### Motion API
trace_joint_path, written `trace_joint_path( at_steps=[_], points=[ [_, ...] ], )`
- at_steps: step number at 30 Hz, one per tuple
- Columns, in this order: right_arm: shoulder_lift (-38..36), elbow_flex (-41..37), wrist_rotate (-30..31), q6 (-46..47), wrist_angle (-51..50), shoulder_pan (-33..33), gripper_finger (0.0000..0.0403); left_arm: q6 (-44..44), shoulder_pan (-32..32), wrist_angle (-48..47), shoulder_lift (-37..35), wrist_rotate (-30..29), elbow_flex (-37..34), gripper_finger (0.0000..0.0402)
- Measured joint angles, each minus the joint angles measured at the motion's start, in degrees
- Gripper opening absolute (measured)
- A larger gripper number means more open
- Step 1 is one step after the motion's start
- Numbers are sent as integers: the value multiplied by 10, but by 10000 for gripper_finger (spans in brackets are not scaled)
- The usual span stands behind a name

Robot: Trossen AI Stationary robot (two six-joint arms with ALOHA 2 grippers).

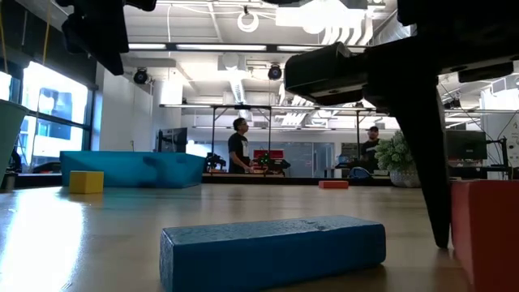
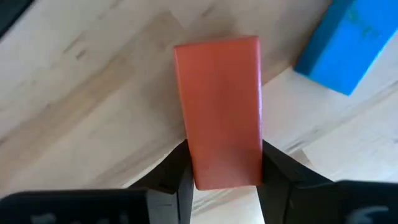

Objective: Sort & place blocks by color
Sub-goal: Put the orange block into the green bin

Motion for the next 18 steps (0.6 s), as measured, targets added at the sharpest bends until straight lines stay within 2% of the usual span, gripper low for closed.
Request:
trace_joint_path(
  at_steps=[3,9,14,18],
  points=[
    [0,0,-1,19,1,-1,107,0,0,0,0,6,0,204],
    [-4,0,-1,137,3,-9,107,6,3,0,0,32,0,204],
    [-27,0,52,254,15,-10,107,31,14,0,0,70,0,204],
    [-31,34,97,341,7,-10,107,53,30,2,0,88,0,204]
  ],
)
